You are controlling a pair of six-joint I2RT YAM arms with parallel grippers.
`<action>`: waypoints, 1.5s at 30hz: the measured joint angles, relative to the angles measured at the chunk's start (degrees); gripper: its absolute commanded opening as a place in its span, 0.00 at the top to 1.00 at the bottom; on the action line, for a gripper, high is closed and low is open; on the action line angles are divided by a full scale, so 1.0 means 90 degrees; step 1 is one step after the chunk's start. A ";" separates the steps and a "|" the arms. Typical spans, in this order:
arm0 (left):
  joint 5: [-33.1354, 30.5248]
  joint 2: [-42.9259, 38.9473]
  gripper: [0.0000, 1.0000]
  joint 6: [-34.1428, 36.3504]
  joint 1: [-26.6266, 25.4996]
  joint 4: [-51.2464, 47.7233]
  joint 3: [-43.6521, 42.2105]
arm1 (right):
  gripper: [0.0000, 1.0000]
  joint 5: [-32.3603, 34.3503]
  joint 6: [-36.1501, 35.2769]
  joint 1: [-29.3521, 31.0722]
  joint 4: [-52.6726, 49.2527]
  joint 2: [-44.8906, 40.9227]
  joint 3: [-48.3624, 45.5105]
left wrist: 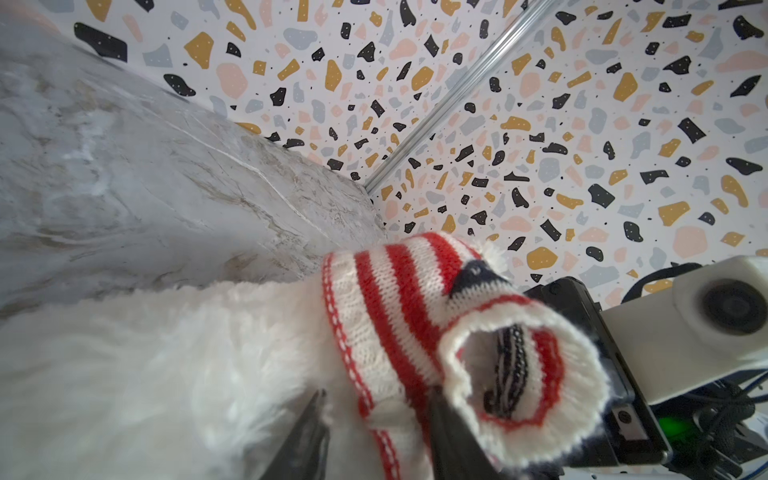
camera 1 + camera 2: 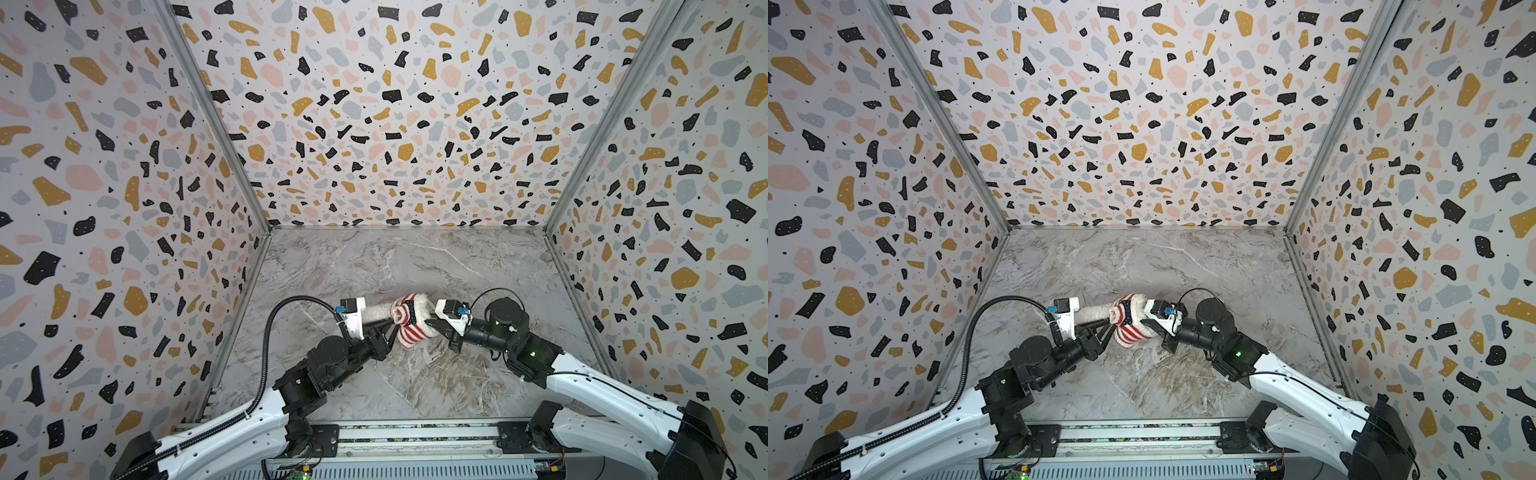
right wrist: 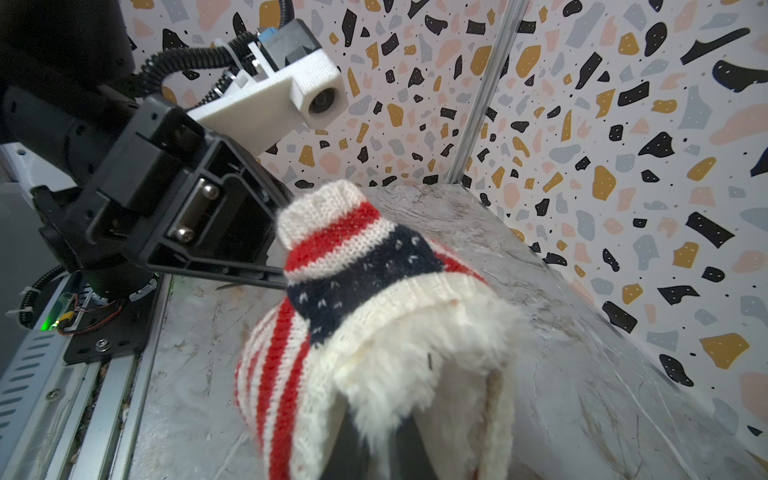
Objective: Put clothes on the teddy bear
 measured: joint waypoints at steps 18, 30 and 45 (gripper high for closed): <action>-0.0469 -0.0369 1.00 -0.0126 0.0046 -0.0238 0.0151 | 1.00 -0.0158 -0.0435 0.0029 -0.0153 -0.0073 0.0000; -0.1445 -0.0673 1.00 -0.0634 0.0323 -0.1870 0.0410 | 1.00 0.0240 -0.1037 0.0680 -0.0444 -0.0131 0.0005; -0.1870 -0.0687 1.00 -0.0962 0.0330 -0.2783 0.0515 | 1.00 0.0440 -0.1144 0.0811 -0.0478 -0.0571 -0.0090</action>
